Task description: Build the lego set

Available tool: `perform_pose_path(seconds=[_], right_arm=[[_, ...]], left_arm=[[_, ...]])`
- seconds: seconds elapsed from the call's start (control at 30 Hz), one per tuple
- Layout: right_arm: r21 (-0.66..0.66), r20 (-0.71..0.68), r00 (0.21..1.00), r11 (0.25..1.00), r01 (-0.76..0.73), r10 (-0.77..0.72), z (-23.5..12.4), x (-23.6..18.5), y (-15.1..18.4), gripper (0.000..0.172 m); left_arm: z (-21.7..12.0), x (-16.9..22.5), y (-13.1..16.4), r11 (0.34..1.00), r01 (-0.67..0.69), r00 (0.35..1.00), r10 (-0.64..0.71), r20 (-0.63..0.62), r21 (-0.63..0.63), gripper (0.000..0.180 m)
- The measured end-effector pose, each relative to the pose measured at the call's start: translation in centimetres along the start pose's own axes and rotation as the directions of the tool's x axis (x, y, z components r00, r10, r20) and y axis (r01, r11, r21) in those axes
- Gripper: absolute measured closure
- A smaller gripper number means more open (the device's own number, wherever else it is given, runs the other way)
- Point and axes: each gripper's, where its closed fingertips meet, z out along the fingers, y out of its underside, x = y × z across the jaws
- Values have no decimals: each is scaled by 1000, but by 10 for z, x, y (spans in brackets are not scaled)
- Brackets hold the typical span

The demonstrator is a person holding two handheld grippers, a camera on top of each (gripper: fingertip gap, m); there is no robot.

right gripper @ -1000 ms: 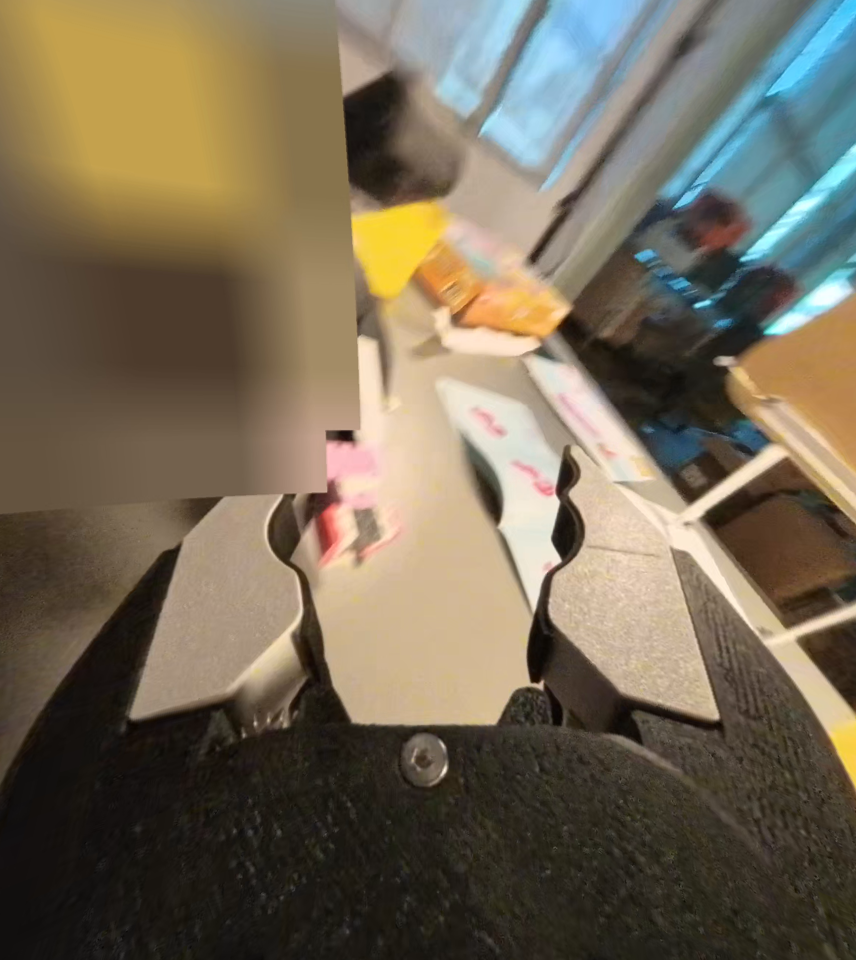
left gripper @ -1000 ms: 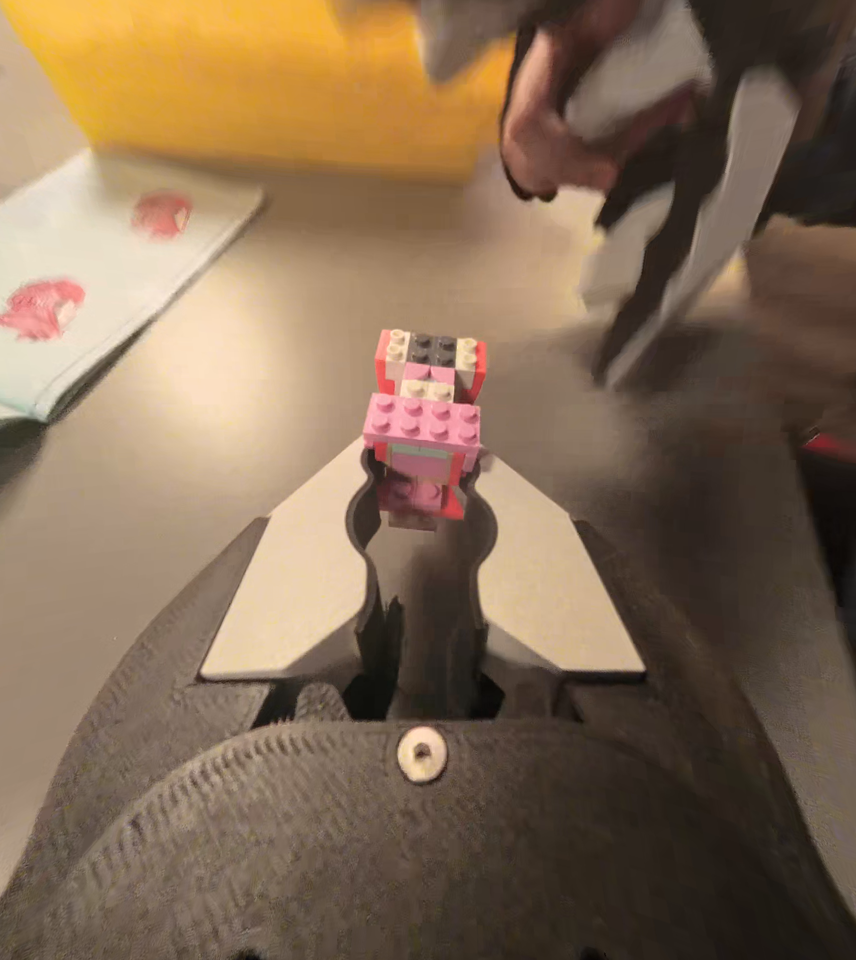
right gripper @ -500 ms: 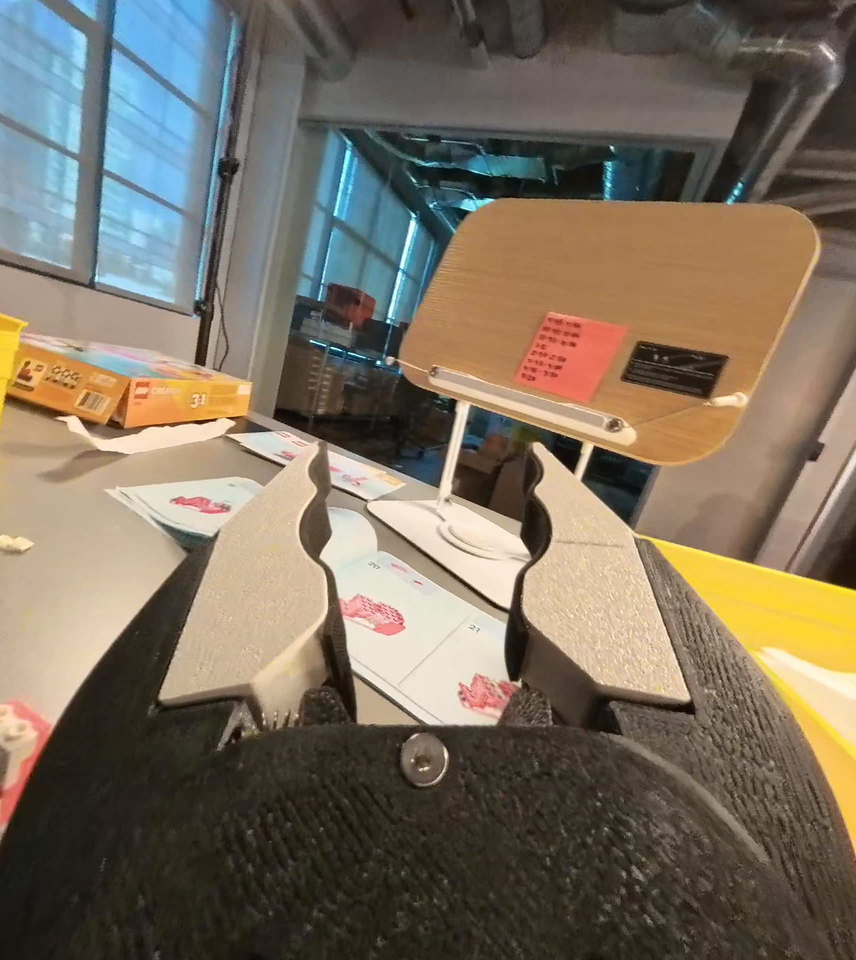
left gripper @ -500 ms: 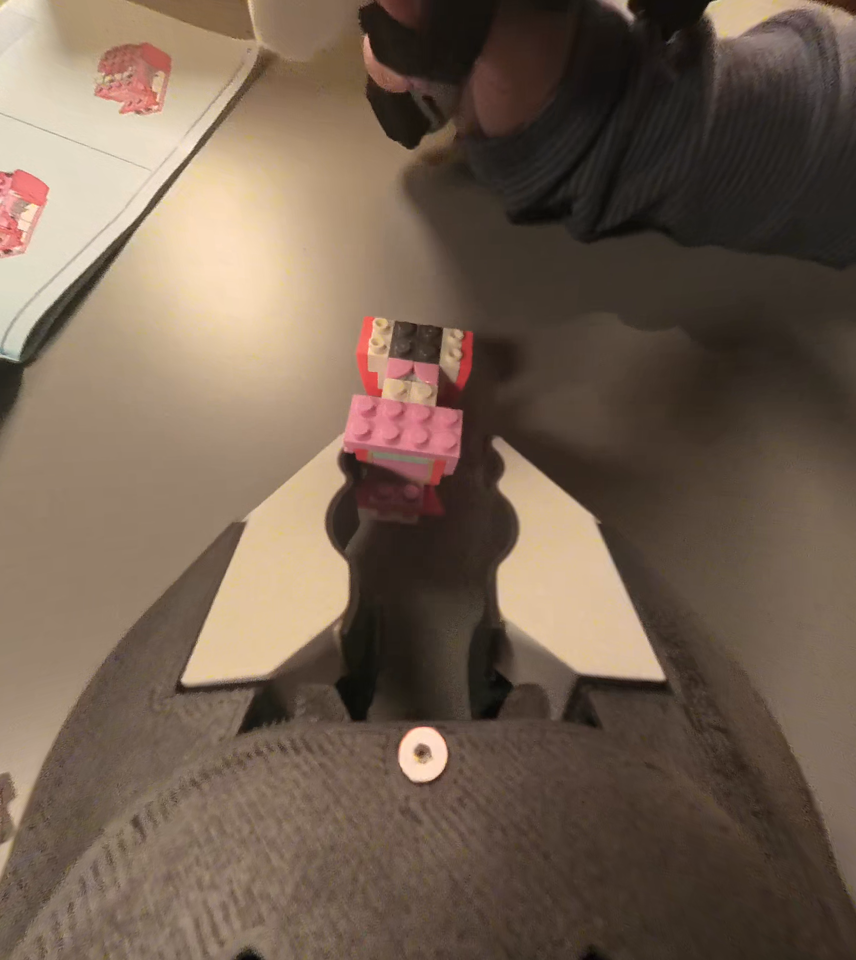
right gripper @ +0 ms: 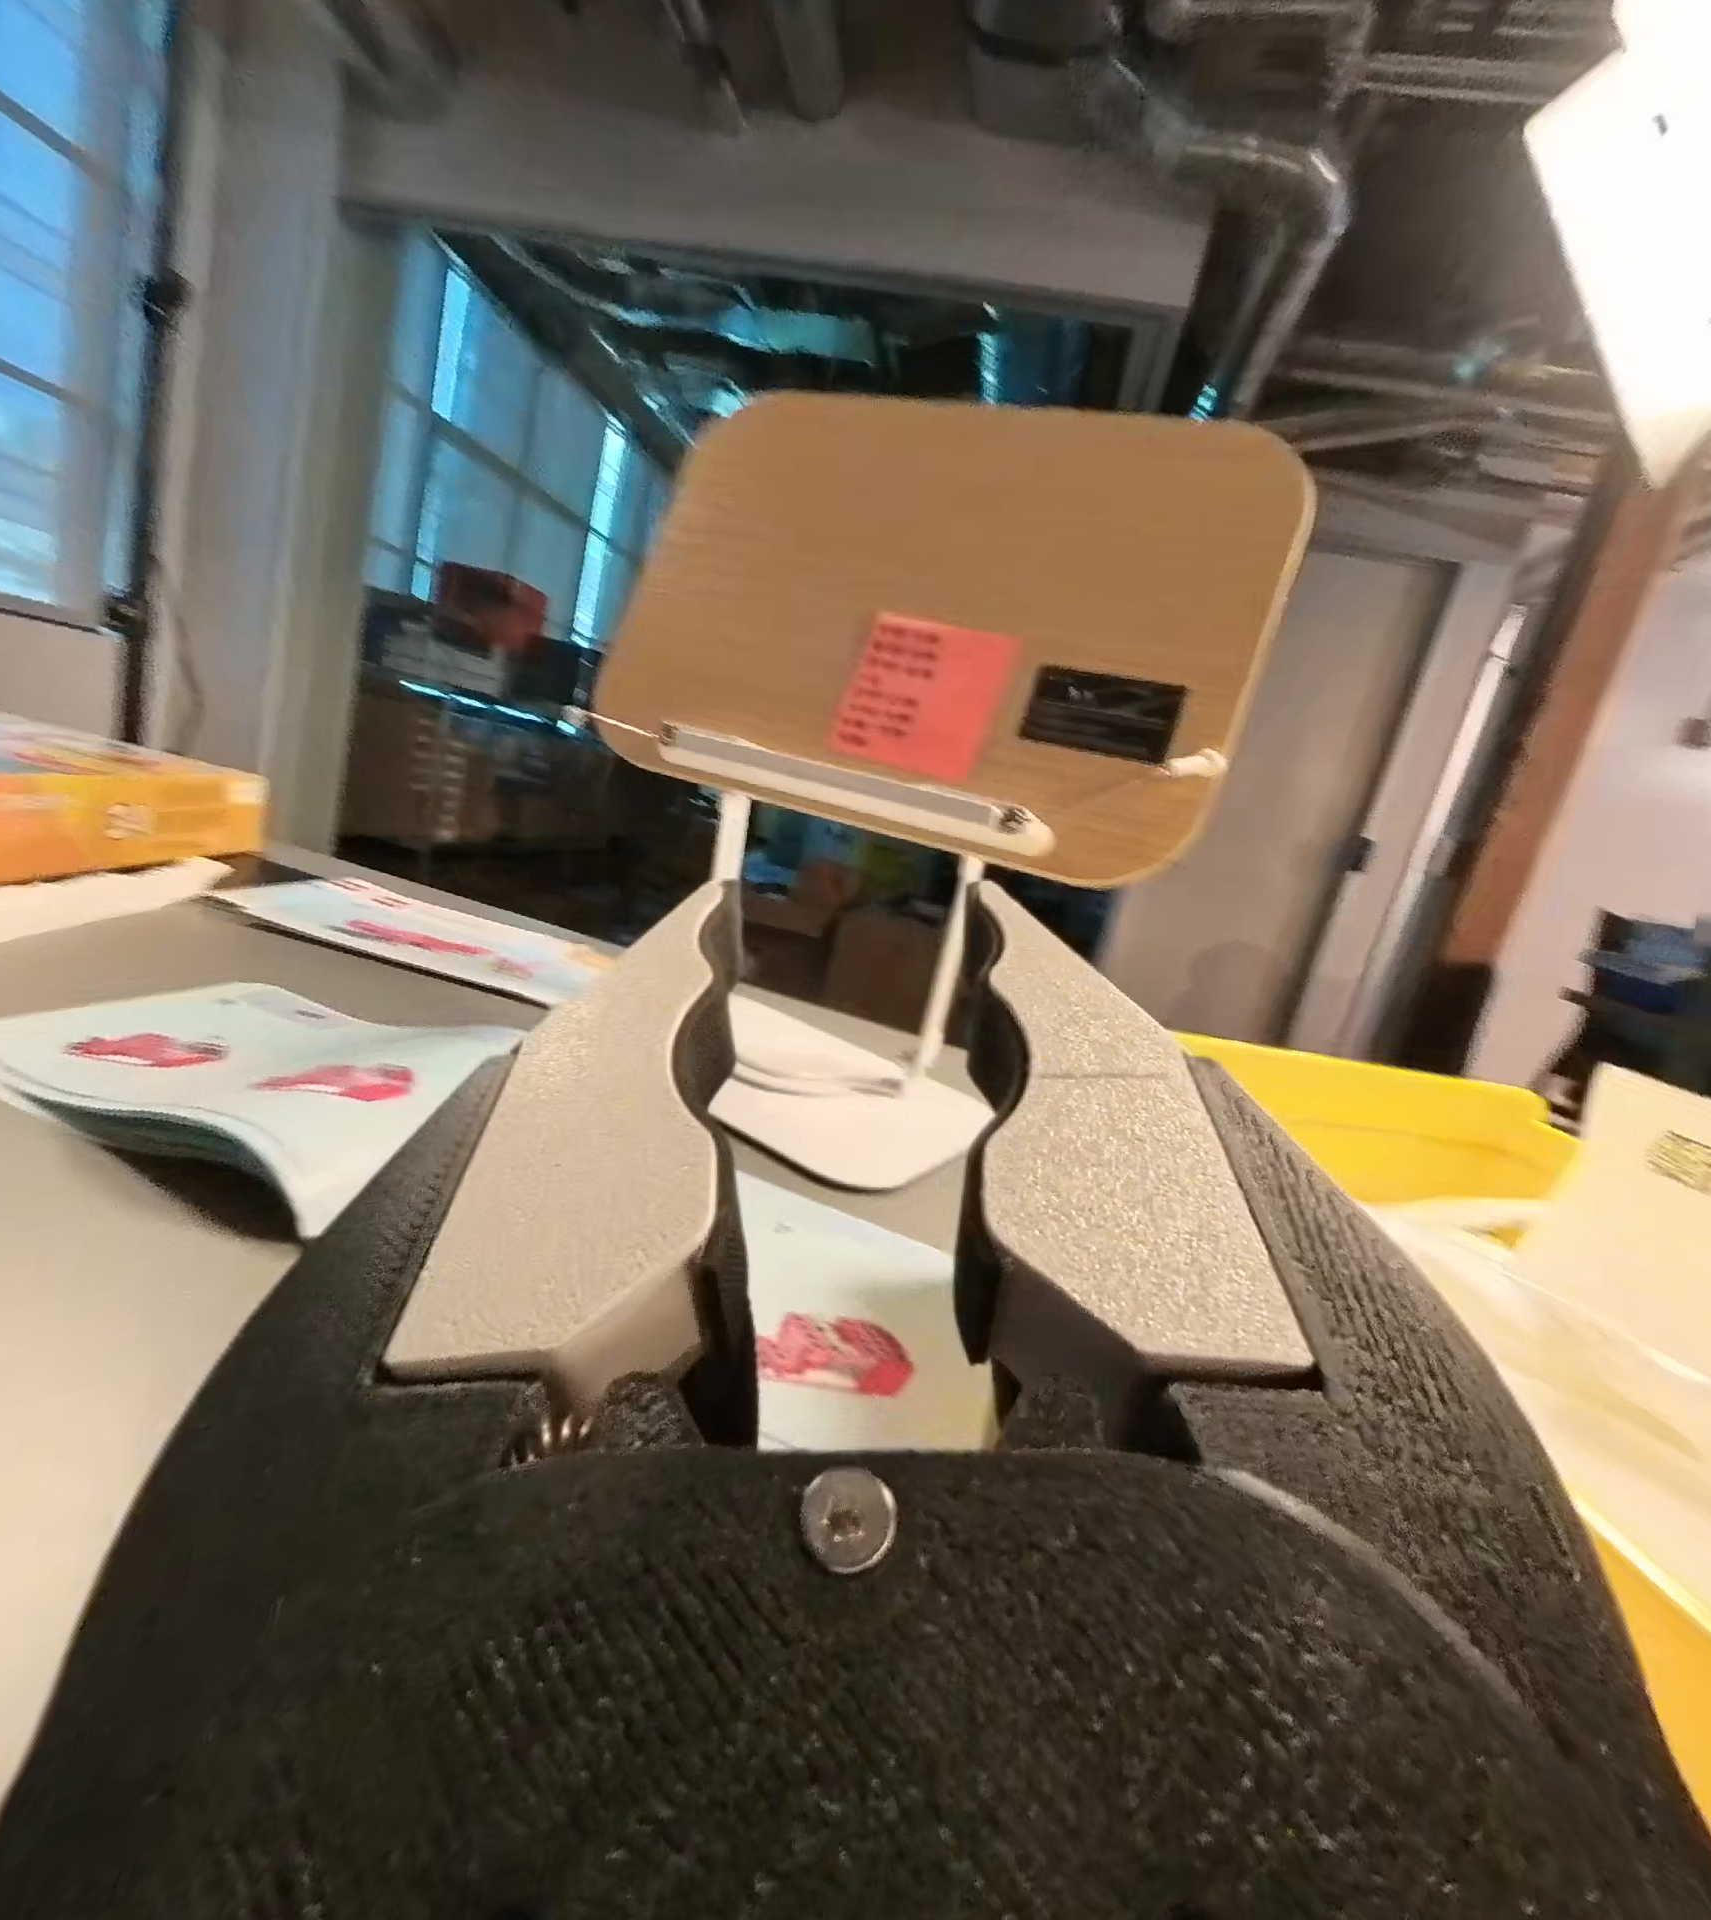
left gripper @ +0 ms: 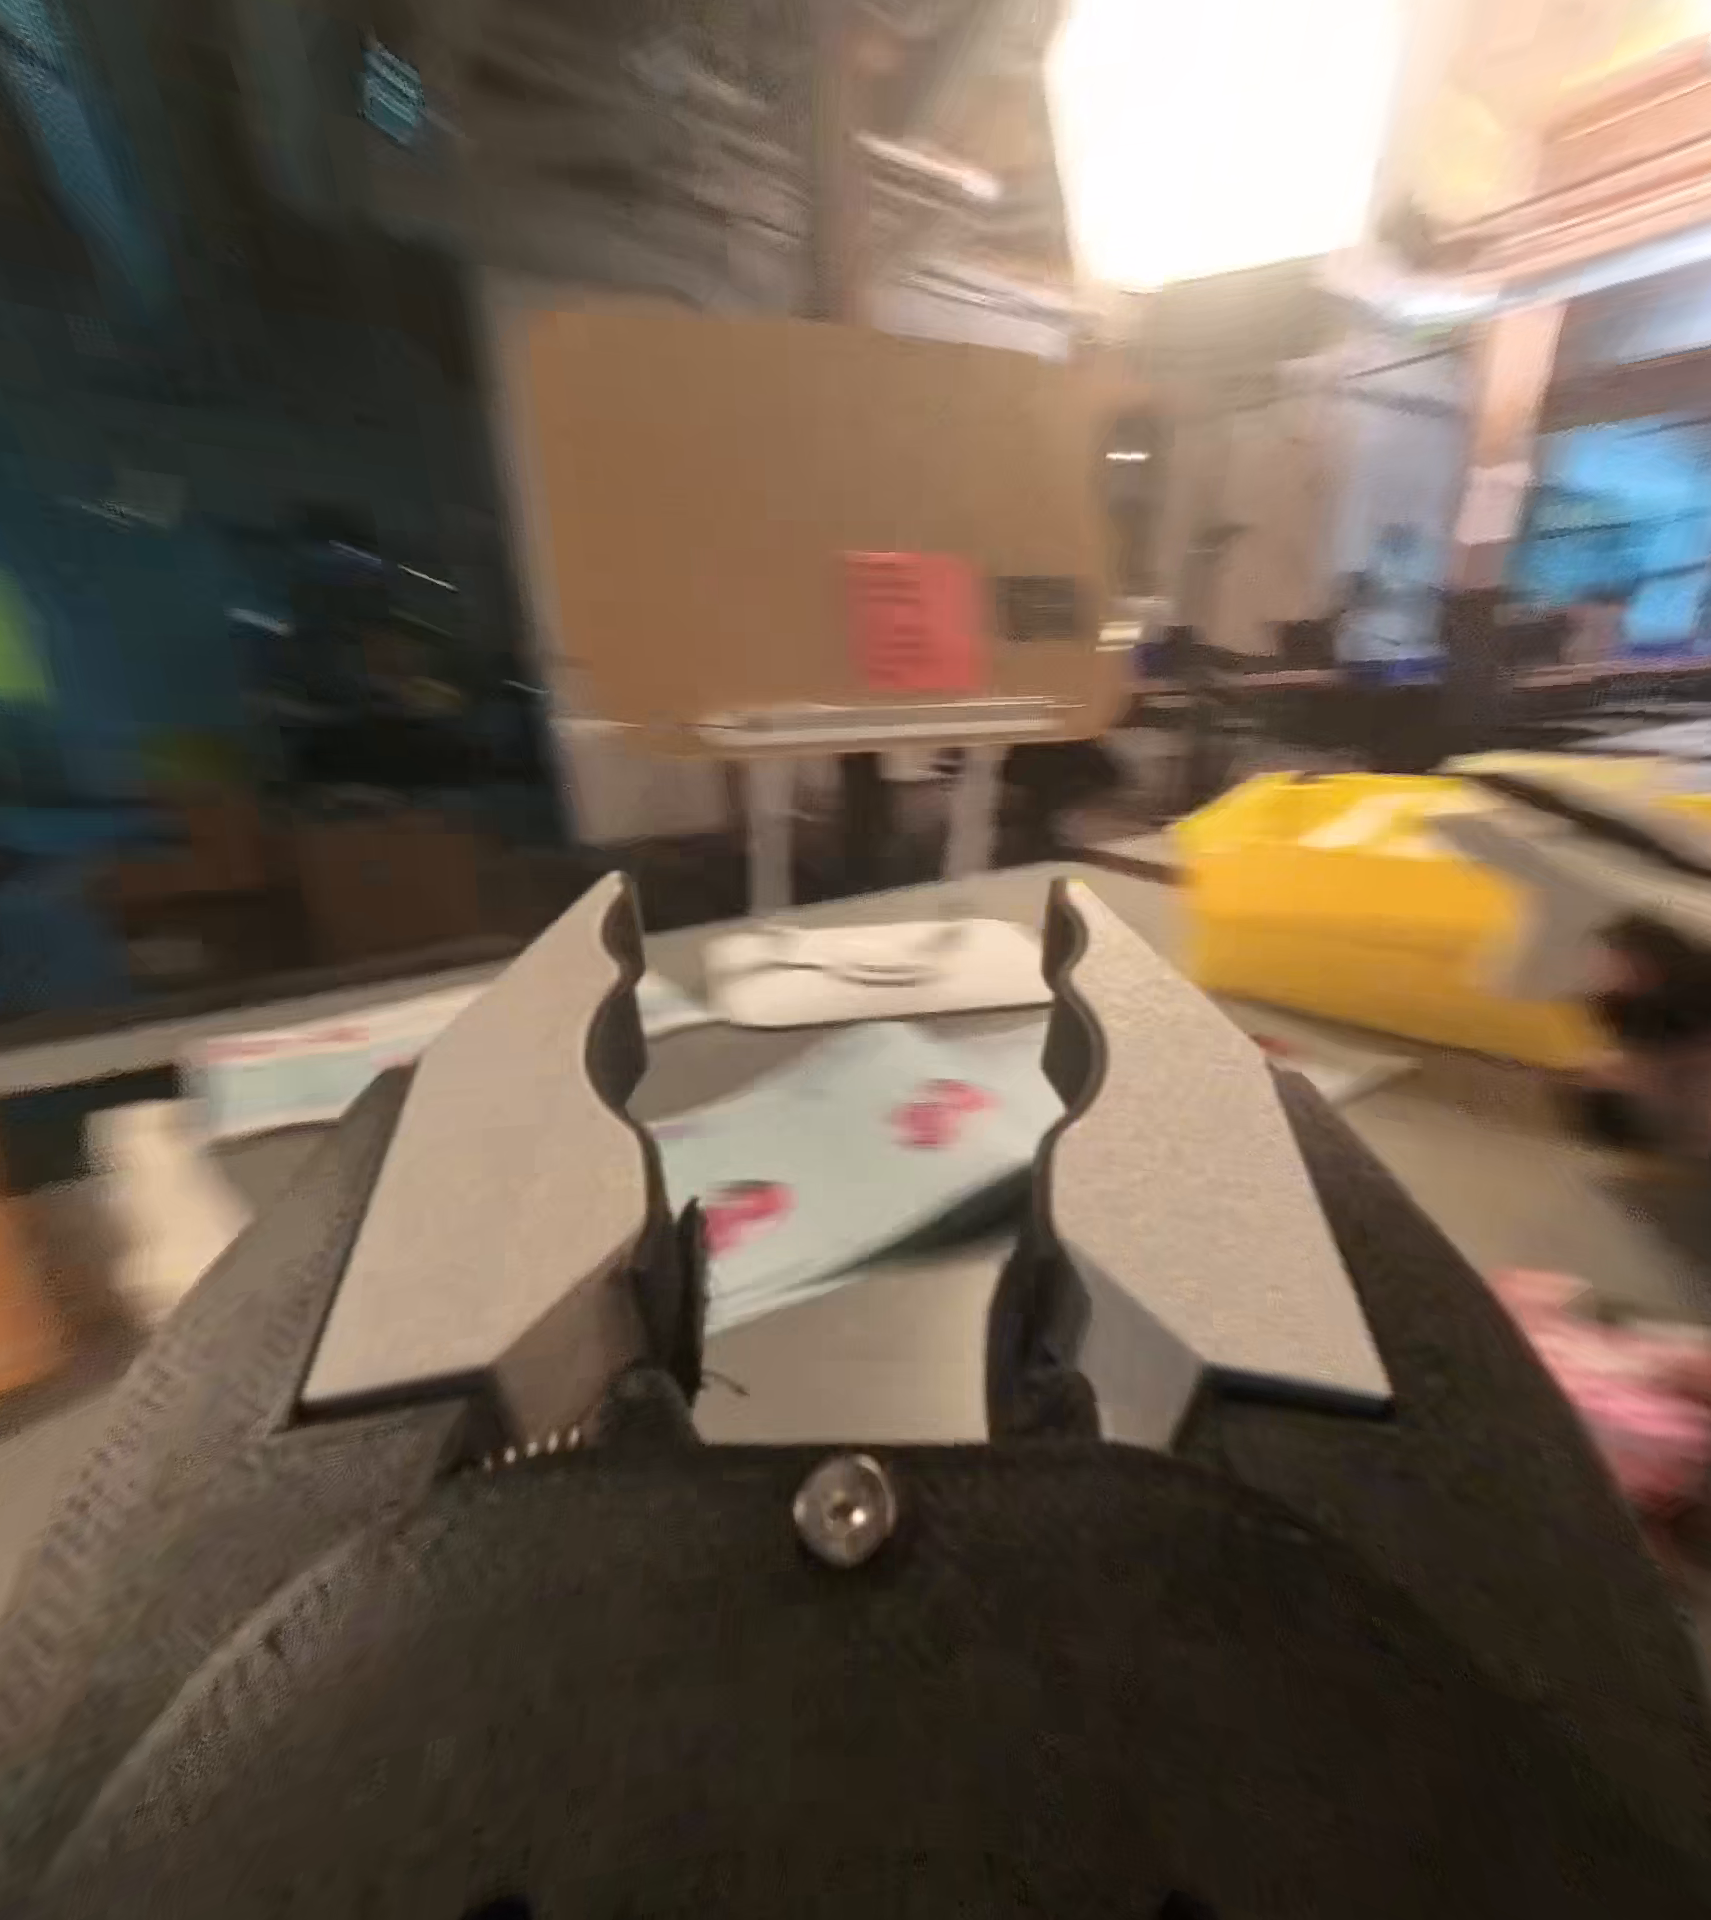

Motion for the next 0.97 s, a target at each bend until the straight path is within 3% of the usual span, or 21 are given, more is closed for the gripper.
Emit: perform_pose_path(seconds=[0.07,0.1,0.2,0.27,0.5,0.8,0.97], right_arm=[[-40,-68,997,999,20,-22,1,12,7,141],[-49,-91,995,998,28,-33,0,16,9,147],[-73,-114,991,996,59,-67,1,20,12,158],[-86,-116,989,993,78,-88,3,21,14,163],[-63,-7,999,997,52,-52,5,2,12,164],[-69,1,998,996,-55,55,10,6,18,168],[-57,-6,997,996,-74,74,8,8,16,168]], left_arm=[[-2,-45,24,994,-100,977,108,185,-51,111],[0,-54,32,996,-42,977,57,205,-75,111],[7,-53,26,1000,28,988,-28,153,0,117],[11,-53,31,999,28,989,-25,146,-24,124],[8,-33,22,999,40,998,-42,55,32,141],[12,-12,34,998,54,998,-54,-35,-20,159],[8,-10,28,998,58,998,-57,-39,14,162]])
